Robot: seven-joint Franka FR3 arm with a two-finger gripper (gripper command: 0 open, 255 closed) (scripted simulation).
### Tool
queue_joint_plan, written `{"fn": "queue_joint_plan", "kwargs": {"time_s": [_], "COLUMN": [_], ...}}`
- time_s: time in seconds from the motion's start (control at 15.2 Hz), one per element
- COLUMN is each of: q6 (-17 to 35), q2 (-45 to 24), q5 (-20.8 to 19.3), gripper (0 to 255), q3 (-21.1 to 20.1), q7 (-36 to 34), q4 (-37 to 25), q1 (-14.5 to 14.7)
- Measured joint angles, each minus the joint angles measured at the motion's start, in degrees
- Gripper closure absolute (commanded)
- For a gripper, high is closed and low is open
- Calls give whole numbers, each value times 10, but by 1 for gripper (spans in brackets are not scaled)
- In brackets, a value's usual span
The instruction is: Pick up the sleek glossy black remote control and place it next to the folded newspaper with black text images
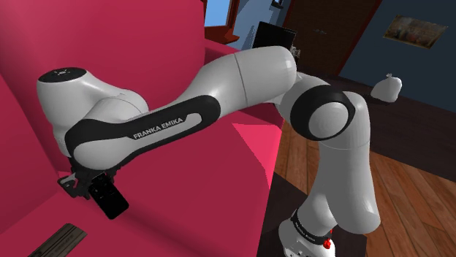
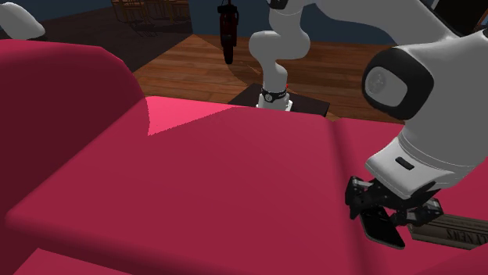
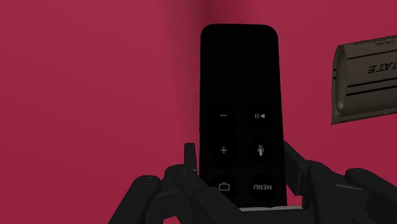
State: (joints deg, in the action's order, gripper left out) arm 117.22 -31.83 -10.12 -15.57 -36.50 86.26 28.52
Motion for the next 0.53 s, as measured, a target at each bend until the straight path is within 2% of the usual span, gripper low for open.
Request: {"fn": "queue_joint_plan", "kwargs": {"time_s": [0.2,0.53], "q6": [16,15], "q2": [2,-3], "q5": [-1,-2], "gripper": [255,255], "q3": [0,1], "q7": [-2,-2], "q4": [14,11], "q1": [-1,0]}}
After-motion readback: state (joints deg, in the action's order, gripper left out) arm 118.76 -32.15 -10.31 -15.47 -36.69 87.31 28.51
